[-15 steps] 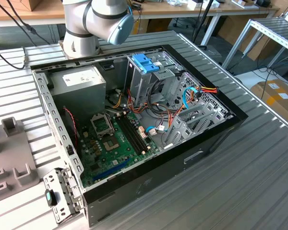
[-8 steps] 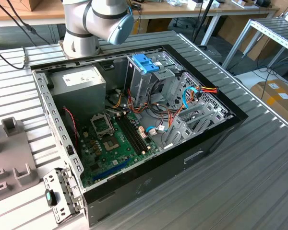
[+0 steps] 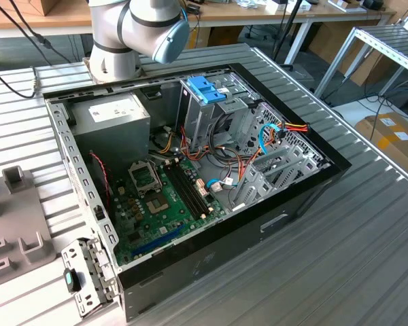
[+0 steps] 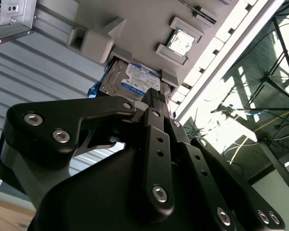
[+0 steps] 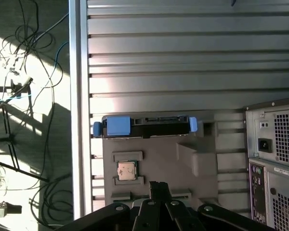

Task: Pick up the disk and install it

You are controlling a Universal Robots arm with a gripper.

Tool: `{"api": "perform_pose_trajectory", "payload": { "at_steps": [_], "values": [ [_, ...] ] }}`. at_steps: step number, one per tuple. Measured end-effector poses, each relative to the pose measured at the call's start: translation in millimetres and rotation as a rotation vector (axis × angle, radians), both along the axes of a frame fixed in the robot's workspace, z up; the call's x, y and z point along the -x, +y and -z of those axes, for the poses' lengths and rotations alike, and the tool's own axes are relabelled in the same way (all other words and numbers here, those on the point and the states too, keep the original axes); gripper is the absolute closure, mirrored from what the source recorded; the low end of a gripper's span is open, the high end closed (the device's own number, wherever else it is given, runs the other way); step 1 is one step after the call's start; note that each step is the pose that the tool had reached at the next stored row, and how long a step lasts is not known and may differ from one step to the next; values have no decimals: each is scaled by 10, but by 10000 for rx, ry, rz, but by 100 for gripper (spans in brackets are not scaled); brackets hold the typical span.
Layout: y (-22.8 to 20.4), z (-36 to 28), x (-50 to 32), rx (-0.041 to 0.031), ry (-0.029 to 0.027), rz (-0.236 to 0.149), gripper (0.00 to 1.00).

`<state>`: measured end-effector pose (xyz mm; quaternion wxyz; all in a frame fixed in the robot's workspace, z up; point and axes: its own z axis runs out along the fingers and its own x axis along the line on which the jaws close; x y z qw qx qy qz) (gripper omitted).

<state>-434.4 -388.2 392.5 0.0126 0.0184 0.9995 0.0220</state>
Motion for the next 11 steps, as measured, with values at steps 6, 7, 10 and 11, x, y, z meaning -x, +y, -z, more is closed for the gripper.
{"api": "perform_pose_trajectory", "payload": {
  "at_steps": [6,7,10,11],
  "values": [
    [0,0,0,0,0,-210,89],
    [0,0,0,0,0,-247,89],
    [0,0,0,0,0,-304,89],
    [0,0,0,0,0,-318,89]
  ]
}}
